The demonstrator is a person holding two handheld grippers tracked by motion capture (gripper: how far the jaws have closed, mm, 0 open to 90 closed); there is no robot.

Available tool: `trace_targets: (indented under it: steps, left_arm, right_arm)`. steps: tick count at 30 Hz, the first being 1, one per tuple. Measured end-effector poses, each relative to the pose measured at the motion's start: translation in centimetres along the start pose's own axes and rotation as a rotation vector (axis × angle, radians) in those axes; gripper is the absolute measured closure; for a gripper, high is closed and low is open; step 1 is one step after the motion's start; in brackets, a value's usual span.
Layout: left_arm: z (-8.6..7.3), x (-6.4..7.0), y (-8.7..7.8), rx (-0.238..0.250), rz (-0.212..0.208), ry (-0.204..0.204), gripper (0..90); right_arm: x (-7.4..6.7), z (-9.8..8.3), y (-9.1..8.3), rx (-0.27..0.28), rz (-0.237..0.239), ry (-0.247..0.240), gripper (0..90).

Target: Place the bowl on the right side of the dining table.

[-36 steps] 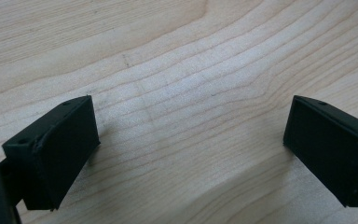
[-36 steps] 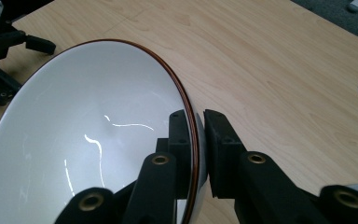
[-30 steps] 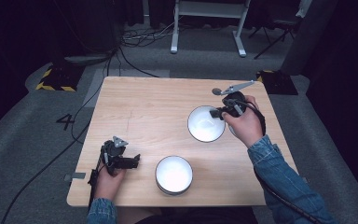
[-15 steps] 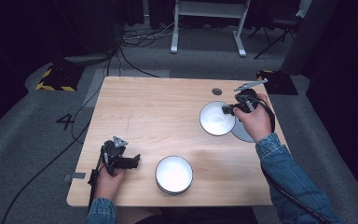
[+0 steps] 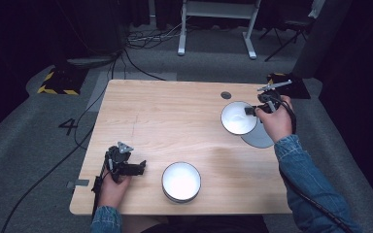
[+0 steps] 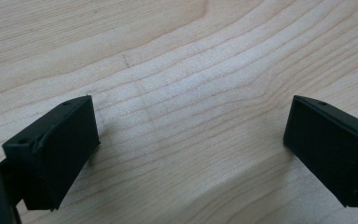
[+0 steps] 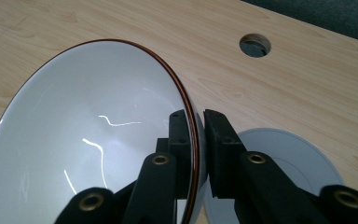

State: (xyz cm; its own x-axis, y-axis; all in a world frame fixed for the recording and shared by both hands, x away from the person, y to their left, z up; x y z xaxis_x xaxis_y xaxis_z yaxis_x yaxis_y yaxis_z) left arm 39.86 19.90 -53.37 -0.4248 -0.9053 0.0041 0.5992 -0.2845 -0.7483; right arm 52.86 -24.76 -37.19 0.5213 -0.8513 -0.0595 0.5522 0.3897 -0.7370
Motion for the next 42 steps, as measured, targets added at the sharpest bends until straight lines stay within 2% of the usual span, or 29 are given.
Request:
trace_targets:
  steps: [6,11,19,25,30,34,42]
  left_arm:
    - [0.0,0.0,0.0,0.000,-0.001,0.000,3.2]
    - [0.0,0.0,0.0,0.000,0.000,0.000,3.2]
    - [0.0,0.0,0.0,0.000,0.000,0.000,3.2]
    - [0.0,0.0,0.0,0.000,0.000,0.000,3.2]
    - [0.0,0.0,0.0,0.000,0.001,0.000,3.2]
    - [0.0,0.0,0.0,0.000,0.000,0.000,3.2]
    - [0.0,0.0,0.0,0.000,0.001,0.000,3.3]
  right_arm:
    - [1.7,-0.3,0.0,0.000,-0.018,0.037,81.6]
    - [3.4,-0.7,0.0,0.001,-0.065,0.072,81.6]
    - [5.4,-1.5,0.2,0.003,-0.097,0.114,81.6]
    - [7.3,-2.2,0.4,0.003,-0.105,0.188,81.6]
    - [8.1,-2.5,0.5,-0.005,-0.115,0.211,81.6]
    - [8.9,-3.0,1.0,-0.025,-0.141,0.235,81.6]
    - [9.9,-4.3,2.0,-0.041,-0.138,0.282,81.6]
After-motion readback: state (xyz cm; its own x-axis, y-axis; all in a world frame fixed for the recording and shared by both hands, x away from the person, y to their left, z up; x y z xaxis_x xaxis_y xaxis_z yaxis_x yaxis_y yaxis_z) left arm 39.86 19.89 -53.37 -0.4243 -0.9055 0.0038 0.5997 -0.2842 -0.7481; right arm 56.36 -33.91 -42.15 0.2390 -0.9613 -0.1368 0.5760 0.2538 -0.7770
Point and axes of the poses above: each handheld gripper's, and its own axes: y roughly forward along the jaws, z roughly out of its top, x roughly to its right, the point moved 4 cm from there along y, roughly forward along the jaws, and after that the axes turned 2 degrees about y, right-handed, at the moved point
